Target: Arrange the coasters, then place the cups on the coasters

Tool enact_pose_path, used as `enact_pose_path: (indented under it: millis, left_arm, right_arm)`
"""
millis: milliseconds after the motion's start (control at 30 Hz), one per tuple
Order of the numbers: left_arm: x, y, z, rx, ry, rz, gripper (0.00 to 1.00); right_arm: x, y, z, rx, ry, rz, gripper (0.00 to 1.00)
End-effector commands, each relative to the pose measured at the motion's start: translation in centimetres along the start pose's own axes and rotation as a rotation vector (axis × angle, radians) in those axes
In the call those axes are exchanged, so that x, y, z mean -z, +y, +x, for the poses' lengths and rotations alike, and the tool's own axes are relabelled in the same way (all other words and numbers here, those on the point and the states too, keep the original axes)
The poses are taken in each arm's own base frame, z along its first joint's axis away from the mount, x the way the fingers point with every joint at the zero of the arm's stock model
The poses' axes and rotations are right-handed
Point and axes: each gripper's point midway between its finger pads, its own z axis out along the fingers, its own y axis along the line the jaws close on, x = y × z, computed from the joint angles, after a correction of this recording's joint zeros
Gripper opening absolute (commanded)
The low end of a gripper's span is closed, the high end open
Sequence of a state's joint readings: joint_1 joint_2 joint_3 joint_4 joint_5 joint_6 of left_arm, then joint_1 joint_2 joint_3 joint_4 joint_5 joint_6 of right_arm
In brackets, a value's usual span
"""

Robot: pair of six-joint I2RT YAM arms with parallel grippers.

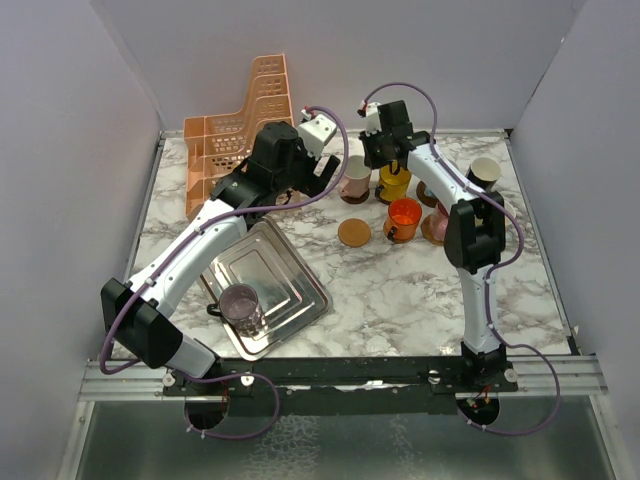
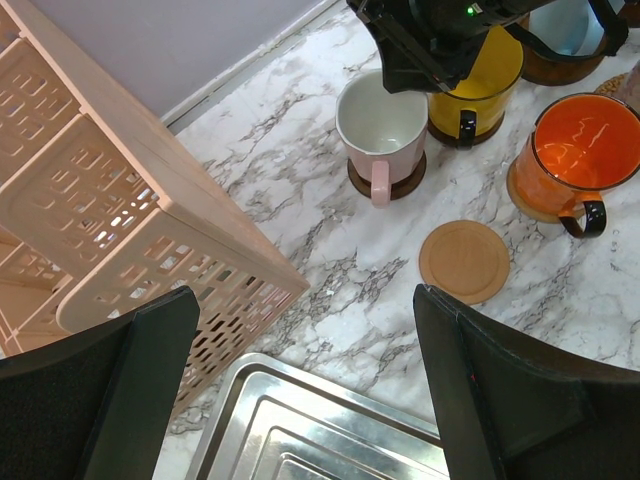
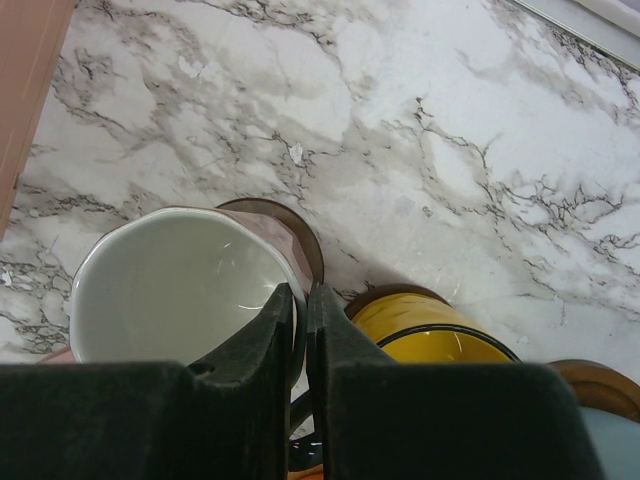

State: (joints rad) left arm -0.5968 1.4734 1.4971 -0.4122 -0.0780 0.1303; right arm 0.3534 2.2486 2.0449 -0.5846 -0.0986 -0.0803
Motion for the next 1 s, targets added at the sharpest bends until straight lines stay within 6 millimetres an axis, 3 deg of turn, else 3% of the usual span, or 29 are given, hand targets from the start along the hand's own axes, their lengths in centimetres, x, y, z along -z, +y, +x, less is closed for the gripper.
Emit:
enact_pose_path:
  millis: [0,967]
  left_arm:
    - [1.1,0.0,-1.0,-0.002,-0.041,0.014,0.93]
    - [0.9,0.1,-1.0,-0.005,-0.038,0.020,0.93]
  right_arm:
    - [-0.4,0.5,0.1,0.000,0.010,-0.043,0.07]
    - [-1.0,1.2,1.3,-0.005,0.061,-0.083,0.16]
